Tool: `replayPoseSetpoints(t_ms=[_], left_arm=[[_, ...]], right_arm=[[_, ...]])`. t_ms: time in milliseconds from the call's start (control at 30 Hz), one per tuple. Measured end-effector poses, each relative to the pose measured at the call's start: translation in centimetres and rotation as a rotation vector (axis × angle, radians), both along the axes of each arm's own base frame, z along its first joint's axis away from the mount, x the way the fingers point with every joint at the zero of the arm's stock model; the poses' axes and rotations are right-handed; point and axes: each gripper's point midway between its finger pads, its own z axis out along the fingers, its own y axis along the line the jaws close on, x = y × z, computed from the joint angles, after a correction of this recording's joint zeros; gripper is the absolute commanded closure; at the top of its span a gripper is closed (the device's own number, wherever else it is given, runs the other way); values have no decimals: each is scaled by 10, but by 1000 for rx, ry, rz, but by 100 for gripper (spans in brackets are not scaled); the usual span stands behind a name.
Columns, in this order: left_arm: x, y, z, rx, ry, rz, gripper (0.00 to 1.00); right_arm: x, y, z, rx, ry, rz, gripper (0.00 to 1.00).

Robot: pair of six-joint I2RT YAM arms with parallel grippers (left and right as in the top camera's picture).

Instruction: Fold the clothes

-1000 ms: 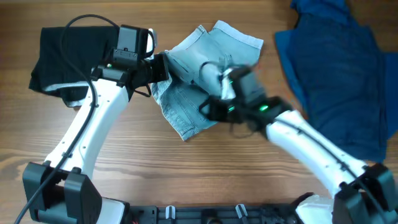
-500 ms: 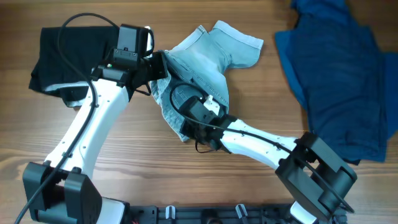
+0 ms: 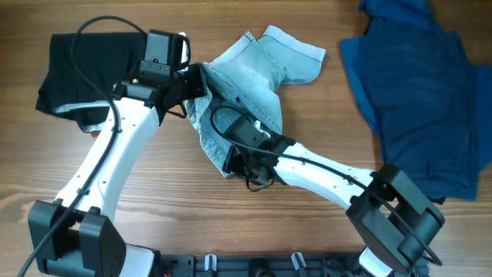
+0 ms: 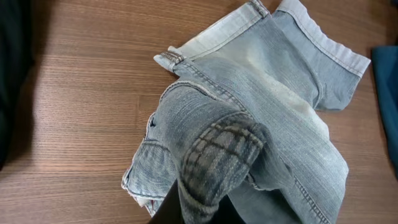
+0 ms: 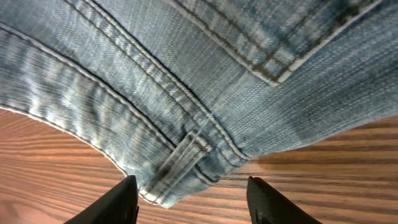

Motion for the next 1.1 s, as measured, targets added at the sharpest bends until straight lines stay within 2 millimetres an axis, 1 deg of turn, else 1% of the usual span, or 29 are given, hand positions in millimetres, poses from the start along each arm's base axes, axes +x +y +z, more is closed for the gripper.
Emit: replayPoseSetpoints(t_ms=[67,100,133,200,233,267,300,400,467,500,533,567,600,633,667,700,733,767,800,833,867,900,933,967,1000,1033,1067,1100], left_arm=[[0,0,0,0,0,0,96],[0,0,0,0,0,0,96],[0,0,0,0,0,0,96],[0,0,0,0,0,0,96],[0,0,0,0,0,0,96],[0,0,0,0,0,0,96],[0,0,0,0,0,0,96],[0,0,0,0,0,0,96],[0,0,0,0,0,0,96],[0,0,0,1,0,1,96],[1,3,0,15,-4,12,96],[2,5,0,26,-8,20,96],[3,8,0,36,-10,29,96],[3,11,0,44,-13,39,96],[4,17,3,48,-20,53,96],[4,23,10,47,-35,68,96],[3,31,23,40,-66,88,96],[1,37,37,32,-101,102,96],[-5,45,62,18,-161,119,96],[-11,51,83,7,-215,132,96],[-14,53,97,-1,-251,136,96],[-24,54,121,-20,-316,136,96],[-33,53,140,-38,-367,129,96],[-39,53,153,-50,-403,124,96],[-50,53,170,-68,-449,116,96],[-65,52,191,-90,-507,103,96],[-85,51,217,-120,-586,85,96],[-107,50,240,-151,-657,60,96]], right_arm=[[2,3,1,12,-11,1,46],[4,7,2,24,-22,2,50],[7,11,-1,36,-30,4,57],[6,15,-12,41,-10,7,77],[6,16,-14,42,-3,2,80],[5,16,-15,43,0,4,90],[6,16,-17,43,2,2,96],[8,19,-15,55,-14,18,96],[10,28,-11,90,-53,87,96],[11,29,-9,94,-73,135,96],[13,26,-9,88,-89,183,96],[15,20,-7,73,-92,212,96],[20,7,-1,56,-100,235,96],[31,-11,15,51,-127,233,96],[50,-31,40,62,-188,209,96],[68,-55,73,78,-271,178,96],[85,-83,114,94,-381,134,96],[94,-104,143,100,-466,108,96],[99,-130,179,95,-573,79,96],[99,-146,206,88,-652,69,96],[96,-154,220,80,-689,74,96],[88,-165,257,65,-791,98,96],[85,-169,276,57,-842,111,96],[81,-172,290,48,-876,123,96],[72,-178,324,27,-945,146,96],[72,-178,327,20,-960,157,96],[56,-186,365,-5,-1024,163,96],[48,-189,380,-14,-1045,168,96]])
